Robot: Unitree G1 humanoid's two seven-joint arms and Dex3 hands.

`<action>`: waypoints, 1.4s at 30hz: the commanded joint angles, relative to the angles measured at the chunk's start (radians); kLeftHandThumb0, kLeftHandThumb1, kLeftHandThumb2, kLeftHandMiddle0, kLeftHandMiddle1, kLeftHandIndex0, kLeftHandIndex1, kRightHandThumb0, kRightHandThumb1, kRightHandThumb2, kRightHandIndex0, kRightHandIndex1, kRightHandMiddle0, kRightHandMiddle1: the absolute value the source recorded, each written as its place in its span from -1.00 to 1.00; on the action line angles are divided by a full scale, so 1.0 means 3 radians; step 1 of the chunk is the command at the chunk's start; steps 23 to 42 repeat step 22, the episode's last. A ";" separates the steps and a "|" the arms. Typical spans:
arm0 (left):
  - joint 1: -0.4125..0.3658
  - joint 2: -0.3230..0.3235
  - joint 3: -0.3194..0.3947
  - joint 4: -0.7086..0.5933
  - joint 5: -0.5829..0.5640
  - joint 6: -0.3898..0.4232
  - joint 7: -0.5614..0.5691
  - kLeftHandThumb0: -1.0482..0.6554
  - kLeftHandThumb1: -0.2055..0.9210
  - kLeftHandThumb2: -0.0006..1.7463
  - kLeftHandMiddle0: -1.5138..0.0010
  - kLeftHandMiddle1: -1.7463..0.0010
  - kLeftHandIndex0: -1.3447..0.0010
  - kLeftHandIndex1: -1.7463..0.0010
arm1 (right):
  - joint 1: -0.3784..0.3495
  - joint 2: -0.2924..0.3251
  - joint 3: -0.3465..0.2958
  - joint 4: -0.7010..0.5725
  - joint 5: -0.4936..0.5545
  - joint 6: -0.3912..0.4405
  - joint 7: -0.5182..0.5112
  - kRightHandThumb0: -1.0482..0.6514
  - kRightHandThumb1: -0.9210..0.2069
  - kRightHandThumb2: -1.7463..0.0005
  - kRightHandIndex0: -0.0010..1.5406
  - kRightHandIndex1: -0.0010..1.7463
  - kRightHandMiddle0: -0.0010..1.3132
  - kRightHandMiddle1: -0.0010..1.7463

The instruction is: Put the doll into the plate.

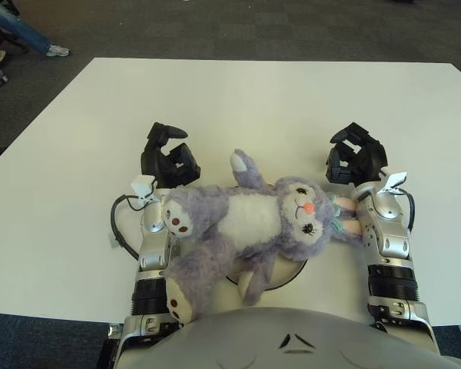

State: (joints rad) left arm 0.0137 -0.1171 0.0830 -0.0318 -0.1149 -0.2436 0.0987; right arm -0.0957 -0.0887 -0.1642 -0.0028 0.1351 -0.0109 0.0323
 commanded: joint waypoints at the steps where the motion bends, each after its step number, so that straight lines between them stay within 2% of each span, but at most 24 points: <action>1: 0.0181 -0.0044 0.0017 0.0101 -0.0022 0.0028 0.0003 -0.30 0.05 0.41 -0.64 -1.00 0.17 -1.00 | -0.0034 -0.0004 -0.0017 0.0028 0.0015 0.0023 0.0000 0.21 0.54 -0.75 0.06 1.00 0.11 0.66; 42: 0.0190 -0.0027 0.0014 0.0089 -0.0001 0.0043 0.0001 -0.30 0.06 0.40 -0.62 -1.00 0.18 -1.00 | -0.0029 0.0010 -0.0017 0.0003 0.0026 0.0040 -0.0008 0.21 0.54 -0.74 0.06 1.00 0.13 0.65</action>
